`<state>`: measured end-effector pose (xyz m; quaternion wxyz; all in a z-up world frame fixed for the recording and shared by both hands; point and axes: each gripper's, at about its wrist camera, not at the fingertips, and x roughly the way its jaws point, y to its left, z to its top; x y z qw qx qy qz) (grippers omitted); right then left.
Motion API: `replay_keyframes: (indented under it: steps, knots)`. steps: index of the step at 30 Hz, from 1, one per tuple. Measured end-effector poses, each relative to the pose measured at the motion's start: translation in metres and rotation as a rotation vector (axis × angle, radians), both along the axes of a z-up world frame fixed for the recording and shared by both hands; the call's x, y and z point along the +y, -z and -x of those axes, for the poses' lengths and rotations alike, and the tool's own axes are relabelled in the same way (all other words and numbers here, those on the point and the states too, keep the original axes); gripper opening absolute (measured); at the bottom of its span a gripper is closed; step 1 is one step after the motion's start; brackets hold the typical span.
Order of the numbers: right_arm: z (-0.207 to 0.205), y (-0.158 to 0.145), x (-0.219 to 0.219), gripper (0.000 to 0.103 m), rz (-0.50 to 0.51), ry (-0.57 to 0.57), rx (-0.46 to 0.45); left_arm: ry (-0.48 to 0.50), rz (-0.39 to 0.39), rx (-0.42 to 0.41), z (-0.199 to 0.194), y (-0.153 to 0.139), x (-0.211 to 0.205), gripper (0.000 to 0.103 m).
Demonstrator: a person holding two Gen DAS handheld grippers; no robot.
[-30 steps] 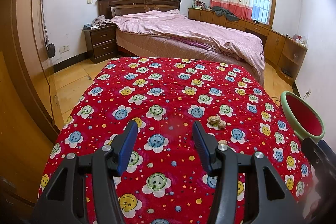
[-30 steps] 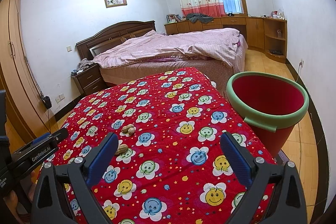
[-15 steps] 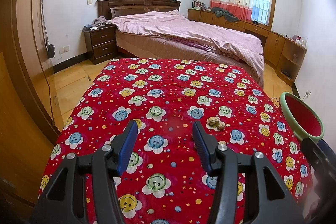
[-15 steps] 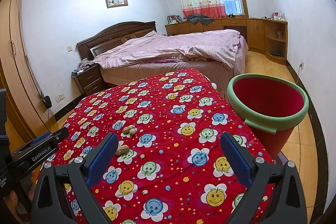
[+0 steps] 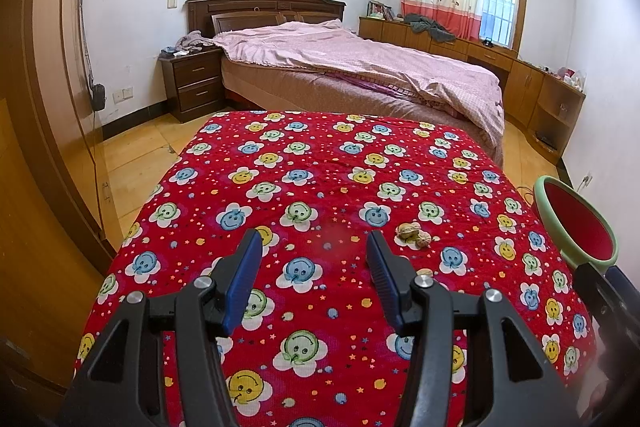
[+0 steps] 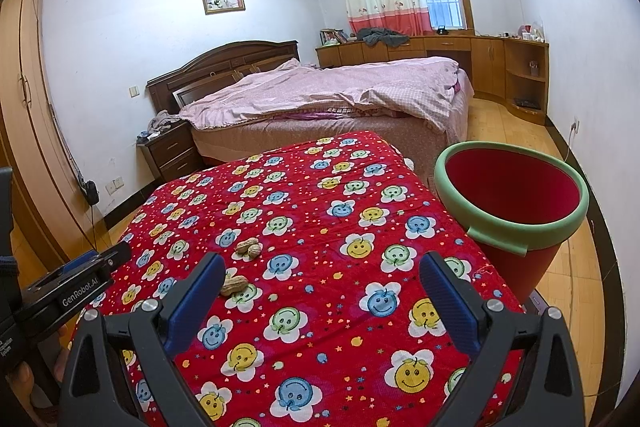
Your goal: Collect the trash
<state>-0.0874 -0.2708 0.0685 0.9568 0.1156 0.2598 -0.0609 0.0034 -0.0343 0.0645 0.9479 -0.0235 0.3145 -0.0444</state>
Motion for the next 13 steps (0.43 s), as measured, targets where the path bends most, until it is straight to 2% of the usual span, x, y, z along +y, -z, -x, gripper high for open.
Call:
replay_keyframes:
  steps: [13]
  knots:
    - [-0.0007, 0.0008, -0.0002, 0.099, 0.001, 0.0, 0.0, -0.001, -0.002, 0.001, -0.0001, -0.0009, 0.0008, 0.054]
